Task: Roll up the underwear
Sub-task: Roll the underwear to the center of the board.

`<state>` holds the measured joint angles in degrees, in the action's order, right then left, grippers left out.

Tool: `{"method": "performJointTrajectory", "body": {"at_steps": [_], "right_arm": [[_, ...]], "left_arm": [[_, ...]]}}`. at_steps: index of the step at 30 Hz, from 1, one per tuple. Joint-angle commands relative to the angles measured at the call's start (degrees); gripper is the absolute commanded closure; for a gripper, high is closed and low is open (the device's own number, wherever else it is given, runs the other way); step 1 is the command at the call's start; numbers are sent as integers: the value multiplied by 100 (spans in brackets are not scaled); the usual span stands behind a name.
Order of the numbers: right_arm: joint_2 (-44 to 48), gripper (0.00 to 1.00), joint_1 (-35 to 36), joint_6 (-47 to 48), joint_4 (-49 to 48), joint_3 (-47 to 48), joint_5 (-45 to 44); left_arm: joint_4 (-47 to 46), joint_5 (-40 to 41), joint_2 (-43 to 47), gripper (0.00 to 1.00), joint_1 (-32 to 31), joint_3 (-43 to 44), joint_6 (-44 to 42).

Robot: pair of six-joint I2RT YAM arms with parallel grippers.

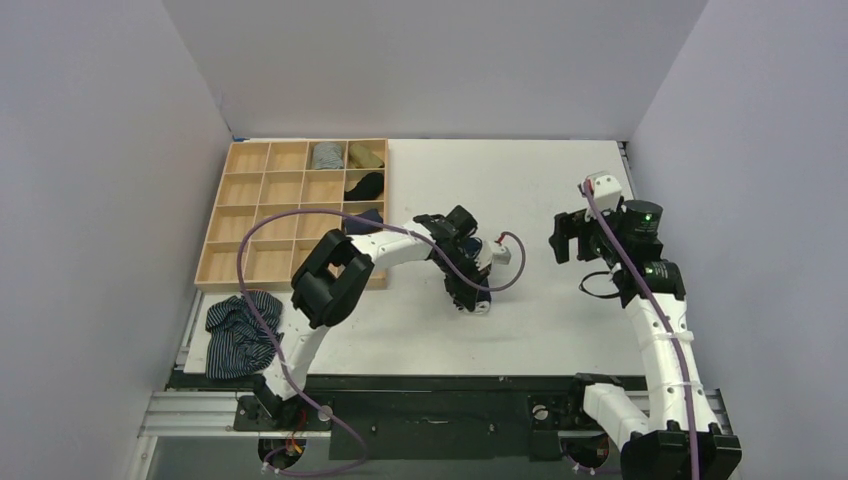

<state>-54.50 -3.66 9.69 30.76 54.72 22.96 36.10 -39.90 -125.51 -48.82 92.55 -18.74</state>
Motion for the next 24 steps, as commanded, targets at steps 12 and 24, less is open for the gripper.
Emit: {"method": "performJointTrajectory", "body": {"at_steps": [12,24], "right_arm": [[50,22,846,2570,1671,-624,893],[-1015,22,3094,2634,978,-1007,-474]], "left_arm": [[1853,-2059,-1643,100,691,2062,610],[2400,-2446,-2311,100,786,2794,998]]}}
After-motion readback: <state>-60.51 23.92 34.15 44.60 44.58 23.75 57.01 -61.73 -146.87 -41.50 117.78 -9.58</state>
